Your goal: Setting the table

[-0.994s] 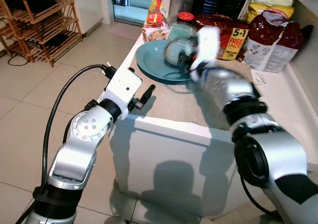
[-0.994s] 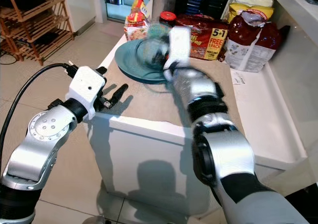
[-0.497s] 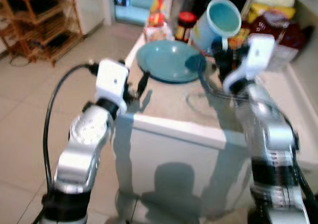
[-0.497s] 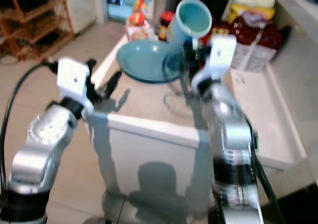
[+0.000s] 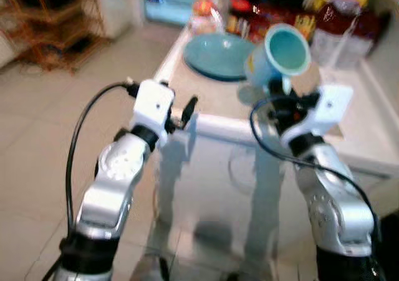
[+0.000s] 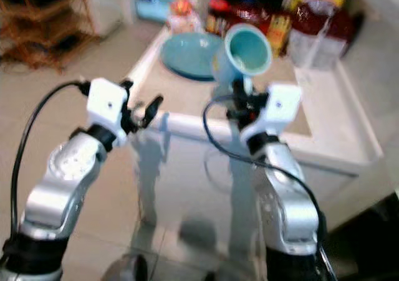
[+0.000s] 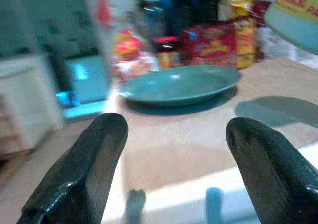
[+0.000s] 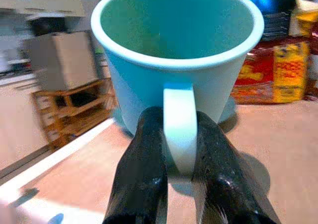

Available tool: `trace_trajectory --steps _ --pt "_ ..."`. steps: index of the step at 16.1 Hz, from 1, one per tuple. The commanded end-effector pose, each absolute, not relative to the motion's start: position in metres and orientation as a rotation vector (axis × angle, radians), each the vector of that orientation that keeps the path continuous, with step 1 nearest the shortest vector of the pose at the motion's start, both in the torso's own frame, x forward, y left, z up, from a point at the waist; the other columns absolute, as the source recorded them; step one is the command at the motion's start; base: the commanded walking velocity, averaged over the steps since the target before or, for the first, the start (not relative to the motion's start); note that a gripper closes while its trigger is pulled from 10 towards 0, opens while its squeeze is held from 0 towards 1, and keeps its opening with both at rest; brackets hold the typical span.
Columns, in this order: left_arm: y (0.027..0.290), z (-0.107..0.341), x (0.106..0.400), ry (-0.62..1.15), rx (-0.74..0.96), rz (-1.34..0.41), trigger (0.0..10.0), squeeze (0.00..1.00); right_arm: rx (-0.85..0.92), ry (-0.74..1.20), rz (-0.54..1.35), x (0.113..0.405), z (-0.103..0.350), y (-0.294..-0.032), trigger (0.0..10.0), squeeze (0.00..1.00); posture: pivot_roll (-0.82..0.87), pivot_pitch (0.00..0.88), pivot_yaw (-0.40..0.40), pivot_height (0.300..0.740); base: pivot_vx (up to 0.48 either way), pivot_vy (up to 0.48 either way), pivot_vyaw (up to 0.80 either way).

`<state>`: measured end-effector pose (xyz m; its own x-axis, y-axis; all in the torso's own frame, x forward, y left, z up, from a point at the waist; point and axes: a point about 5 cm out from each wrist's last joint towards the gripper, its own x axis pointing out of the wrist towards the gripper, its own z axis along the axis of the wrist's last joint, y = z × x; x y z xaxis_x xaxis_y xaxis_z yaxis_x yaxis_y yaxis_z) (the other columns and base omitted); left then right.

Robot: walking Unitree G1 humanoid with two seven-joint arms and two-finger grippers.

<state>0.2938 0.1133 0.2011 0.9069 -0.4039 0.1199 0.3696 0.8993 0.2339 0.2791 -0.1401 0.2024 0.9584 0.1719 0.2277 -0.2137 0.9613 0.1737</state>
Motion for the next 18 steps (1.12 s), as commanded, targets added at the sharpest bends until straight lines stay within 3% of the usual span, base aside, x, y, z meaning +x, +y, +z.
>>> trace_trajectory --steps 1,3,5,10,18 --pt "0.115 0.194 0.293 -0.143 0.187 -0.381 10.0 0.0 0.162 -0.213 0.208 0.277 0.204 -0.136 10.0 0.0 0.05 0.0 -0.061 0.74 0.0 0.0 0.0" --pt "0.12 0.183 0.291 -0.118 0.168 -0.353 10.0 0.0 0.054 -0.191 0.193 0.272 0.188 -0.138 10.0 0.0 0.03 0.0 -0.059 0.74 0.0 0.0 0.0" --pt "0.123 0.175 0.293 -0.087 0.164 -0.34 10.0 0.0 0.067 -0.114 0.145 0.266 0.17 -0.148 10.0 0.0 0.03 0.0 -0.047 0.74 0.0 0.0 0.0" --pt "0.125 0.172 0.296 -0.078 0.207 -0.339 10.0 0.0 0.073 -0.037 0.155 0.254 0.15 -0.151 10.0 0.0 0.02 0.0 -0.018 0.74 0.0 -0.475 0.0" --pt "0.123 0.177 0.298 -0.098 0.249 -0.33 10.0 0.0 0.013 -0.041 0.18 0.262 0.153 -0.149 10.0 0.0 0.03 0.0 -0.036 0.74 0.0 -0.48 0.0"
